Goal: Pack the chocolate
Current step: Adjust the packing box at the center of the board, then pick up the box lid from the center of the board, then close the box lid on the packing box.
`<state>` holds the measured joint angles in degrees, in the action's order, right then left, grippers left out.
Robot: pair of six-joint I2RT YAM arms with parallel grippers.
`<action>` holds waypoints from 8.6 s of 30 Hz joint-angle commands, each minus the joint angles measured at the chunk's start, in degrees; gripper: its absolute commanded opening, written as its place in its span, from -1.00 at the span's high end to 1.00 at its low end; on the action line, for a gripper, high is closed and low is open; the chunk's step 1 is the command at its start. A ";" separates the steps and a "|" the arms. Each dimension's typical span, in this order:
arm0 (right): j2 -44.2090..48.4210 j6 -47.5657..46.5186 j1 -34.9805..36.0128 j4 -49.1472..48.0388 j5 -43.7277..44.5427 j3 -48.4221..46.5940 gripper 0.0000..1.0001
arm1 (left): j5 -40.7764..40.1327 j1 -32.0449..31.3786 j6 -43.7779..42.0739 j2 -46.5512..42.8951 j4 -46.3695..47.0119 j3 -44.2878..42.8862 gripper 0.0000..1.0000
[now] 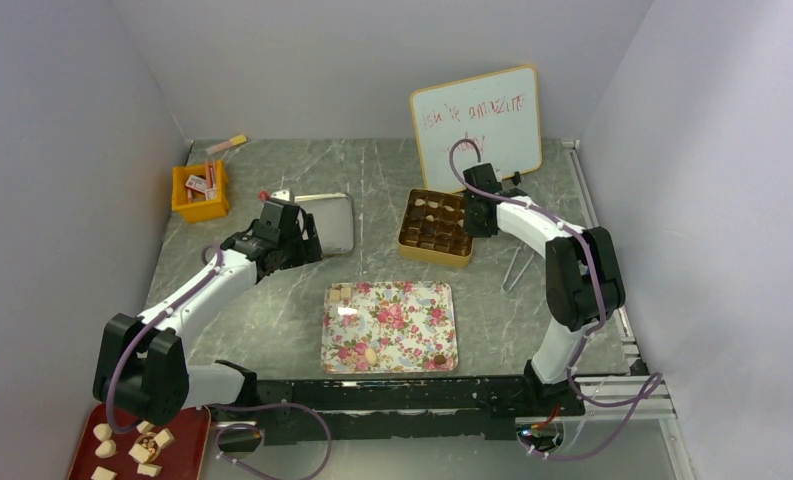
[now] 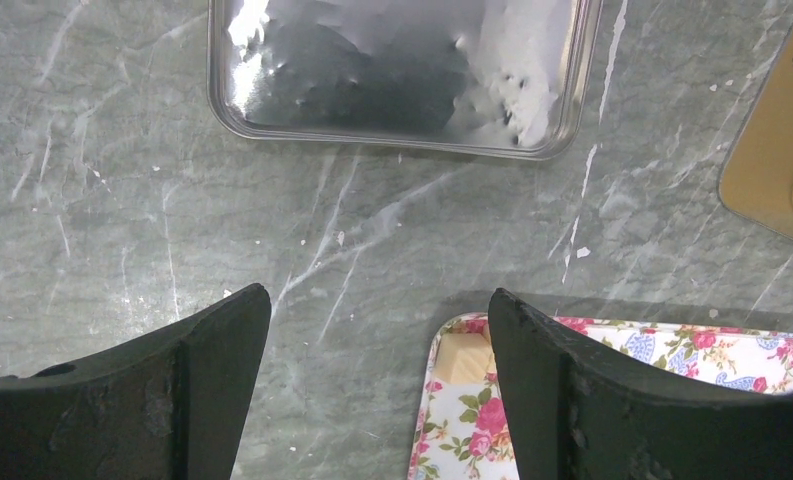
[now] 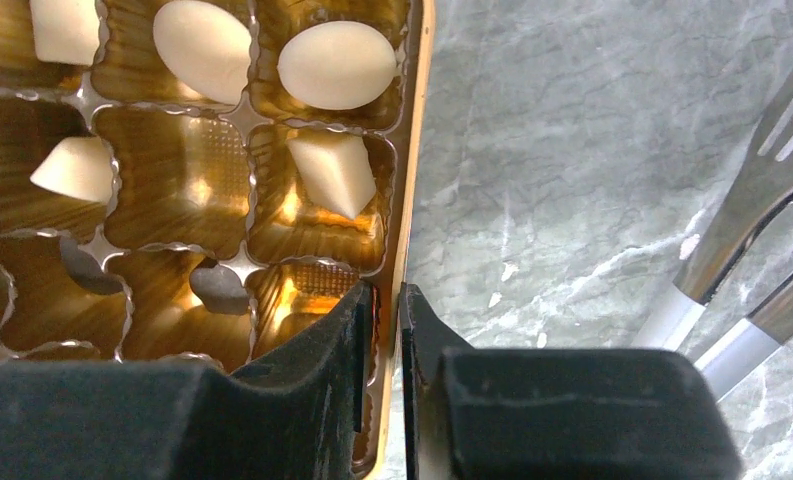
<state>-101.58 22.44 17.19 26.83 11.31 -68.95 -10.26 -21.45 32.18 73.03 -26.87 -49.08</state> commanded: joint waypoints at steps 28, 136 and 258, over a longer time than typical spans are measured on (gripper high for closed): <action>-2.81 -8.52 11.62 -1.92 3.89 -2.06 0.63 | -1.03 4.09 1.16 6.17 5.00 -2.49 -0.70; 6.36 -7.76 15.60 -0.07 11.53 -8.57 -0.38 | 4.39 16.89 -10.52 25.88 14.63 -16.27 0.90; 37.85 -74.29 42.12 3.88 0.03 2.39 -0.31 | 58.28 3.00 -14.69 25.24 -13.44 -34.98 0.90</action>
<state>-63.20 -50.39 58.98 32.91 10.24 -66.78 44.18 -18.09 20.14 98.50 -39.48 -80.51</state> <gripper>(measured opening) 0.661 0.059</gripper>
